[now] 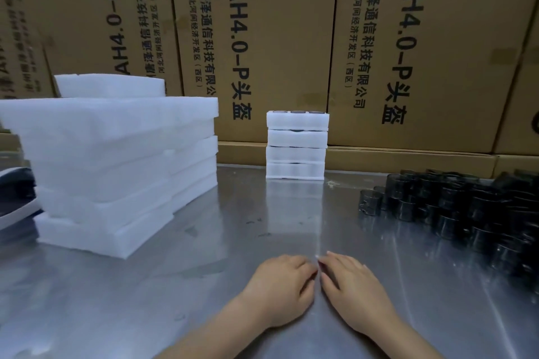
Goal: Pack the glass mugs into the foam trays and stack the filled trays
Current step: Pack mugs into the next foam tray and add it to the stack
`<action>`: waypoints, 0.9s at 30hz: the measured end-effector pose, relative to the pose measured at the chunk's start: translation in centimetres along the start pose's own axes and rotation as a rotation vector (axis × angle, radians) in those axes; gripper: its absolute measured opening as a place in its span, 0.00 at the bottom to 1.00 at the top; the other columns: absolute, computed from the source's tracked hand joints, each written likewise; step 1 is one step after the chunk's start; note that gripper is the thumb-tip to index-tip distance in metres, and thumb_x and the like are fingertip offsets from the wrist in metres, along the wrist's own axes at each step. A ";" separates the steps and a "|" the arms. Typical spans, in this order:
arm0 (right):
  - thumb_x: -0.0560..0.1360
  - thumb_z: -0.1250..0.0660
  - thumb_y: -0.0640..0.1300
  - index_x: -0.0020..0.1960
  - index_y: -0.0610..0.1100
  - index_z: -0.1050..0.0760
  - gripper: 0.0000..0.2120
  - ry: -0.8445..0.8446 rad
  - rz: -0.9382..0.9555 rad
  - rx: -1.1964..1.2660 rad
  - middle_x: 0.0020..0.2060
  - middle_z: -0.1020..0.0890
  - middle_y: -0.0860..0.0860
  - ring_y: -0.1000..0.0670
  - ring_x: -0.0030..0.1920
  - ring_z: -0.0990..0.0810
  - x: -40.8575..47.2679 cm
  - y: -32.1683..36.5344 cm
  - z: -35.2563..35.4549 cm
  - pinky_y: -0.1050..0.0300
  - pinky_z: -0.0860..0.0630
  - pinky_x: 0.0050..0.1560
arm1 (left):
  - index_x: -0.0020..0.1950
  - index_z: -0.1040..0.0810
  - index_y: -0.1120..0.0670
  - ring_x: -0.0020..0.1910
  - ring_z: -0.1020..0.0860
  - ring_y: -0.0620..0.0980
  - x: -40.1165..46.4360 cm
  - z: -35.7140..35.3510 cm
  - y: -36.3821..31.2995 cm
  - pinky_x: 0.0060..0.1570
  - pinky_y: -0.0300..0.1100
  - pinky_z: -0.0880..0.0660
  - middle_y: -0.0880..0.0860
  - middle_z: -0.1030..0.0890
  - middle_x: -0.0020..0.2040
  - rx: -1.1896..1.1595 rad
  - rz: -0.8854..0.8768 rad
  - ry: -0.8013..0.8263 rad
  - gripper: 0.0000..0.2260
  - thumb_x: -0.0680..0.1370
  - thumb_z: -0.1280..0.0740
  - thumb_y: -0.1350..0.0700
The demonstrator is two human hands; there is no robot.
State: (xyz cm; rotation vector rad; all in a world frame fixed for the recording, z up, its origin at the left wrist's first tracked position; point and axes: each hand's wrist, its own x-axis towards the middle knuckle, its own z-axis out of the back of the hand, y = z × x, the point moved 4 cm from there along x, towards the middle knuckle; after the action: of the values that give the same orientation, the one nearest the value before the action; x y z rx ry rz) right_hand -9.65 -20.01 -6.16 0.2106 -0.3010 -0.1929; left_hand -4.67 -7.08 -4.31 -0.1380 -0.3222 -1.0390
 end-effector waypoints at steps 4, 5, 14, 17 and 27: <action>0.80 0.49 0.56 0.71 0.58 0.39 0.19 -0.016 0.003 0.024 0.73 0.38 0.60 0.58 0.73 0.42 -0.4 0.1 0.4 0.59 0.45 0.71 | 0.49 0.23 0.54 0.48 0.22 0.59 -0.4 4.5 3.0 0.49 0.46 0.30 0.56 0.21 0.49 0.371 -0.117 0.078 0.14 0.76 0.44 0.49; 0.80 0.48 0.56 0.71 0.59 0.38 0.19 -0.018 0.003 0.030 0.72 0.38 0.61 0.58 0.73 0.42 -0.4 0.2 0.5 0.60 0.45 0.71 | 0.50 0.23 0.54 0.50 0.23 0.58 0.0 6.3 4.6 0.50 0.46 0.31 0.55 0.21 0.50 0.438 -0.074 0.044 0.13 0.76 0.43 0.50; 0.80 0.46 0.55 0.69 0.59 0.36 0.18 -0.024 -0.007 0.078 0.70 0.35 0.63 0.59 0.71 0.40 -0.4 0.1 0.8 0.60 0.43 0.70 | 0.71 0.39 0.54 0.70 0.40 0.60 -1.9 24.7 19.2 0.70 0.60 0.50 0.58 0.37 0.71 0.850 0.799 -0.245 0.29 0.74 0.35 0.45; 0.79 0.45 0.55 0.69 0.59 0.36 0.18 -0.027 -0.015 0.074 0.70 0.35 0.63 0.59 0.71 0.39 -0.3 0.0 0.9 0.61 0.42 0.69 | 0.63 0.33 0.55 0.62 0.31 0.60 -3.9 25.6 21.0 0.66 0.57 0.41 0.58 0.29 0.61 0.780 0.928 -0.196 0.25 0.72 0.31 0.46; 0.80 0.46 0.56 0.69 0.59 0.36 0.18 -0.017 -0.014 0.091 0.71 0.36 0.63 0.58 0.71 0.40 -0.6 0.5 1.4 0.62 0.43 0.69 | 0.54 0.29 0.59 0.49 0.29 0.61 -5.5 25.8 20.1 0.47 0.51 0.33 0.59 0.27 0.47 0.738 0.851 -0.326 0.15 0.69 0.32 0.64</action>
State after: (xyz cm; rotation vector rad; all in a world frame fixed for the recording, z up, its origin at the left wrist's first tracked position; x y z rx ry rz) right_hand -10.54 -19.69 -4.88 0.3012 -0.3252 -0.1946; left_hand 5.03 14.36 19.05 0.2173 -0.8344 -0.0111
